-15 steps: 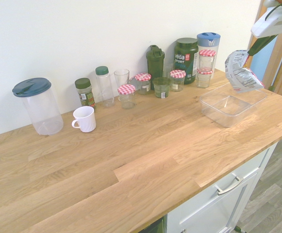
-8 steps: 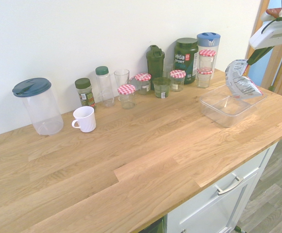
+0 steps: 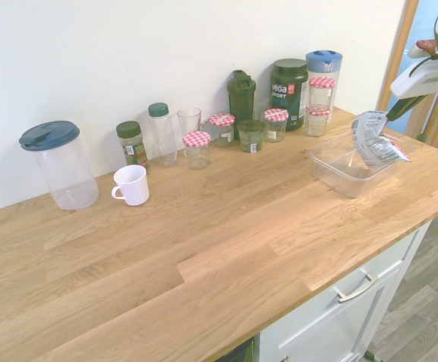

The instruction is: Put the chip bag into the container

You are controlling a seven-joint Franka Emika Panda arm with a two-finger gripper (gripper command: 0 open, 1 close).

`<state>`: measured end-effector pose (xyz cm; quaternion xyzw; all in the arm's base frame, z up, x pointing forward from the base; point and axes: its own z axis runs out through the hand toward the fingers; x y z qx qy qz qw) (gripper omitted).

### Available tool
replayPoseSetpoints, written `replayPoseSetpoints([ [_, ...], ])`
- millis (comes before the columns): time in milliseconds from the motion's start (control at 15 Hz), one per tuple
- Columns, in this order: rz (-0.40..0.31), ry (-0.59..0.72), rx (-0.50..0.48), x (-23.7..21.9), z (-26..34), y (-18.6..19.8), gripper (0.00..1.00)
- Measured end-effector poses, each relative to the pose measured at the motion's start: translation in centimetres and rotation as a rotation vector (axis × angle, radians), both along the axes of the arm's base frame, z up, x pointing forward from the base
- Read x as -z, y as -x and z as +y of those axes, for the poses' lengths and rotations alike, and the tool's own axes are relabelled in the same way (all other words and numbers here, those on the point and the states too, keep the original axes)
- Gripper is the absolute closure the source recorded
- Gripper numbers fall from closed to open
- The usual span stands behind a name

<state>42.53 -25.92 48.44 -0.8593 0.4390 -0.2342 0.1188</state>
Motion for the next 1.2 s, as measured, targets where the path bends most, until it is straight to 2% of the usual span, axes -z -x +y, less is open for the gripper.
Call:
replayPoseSetpoints([
  [733,0.01,0.002,-0.009,0.4,1.2,-0.9,0.0],
  [1200,-0.037,0.035,-0.025,-4.2,5.0,-1.0,0.0],
])
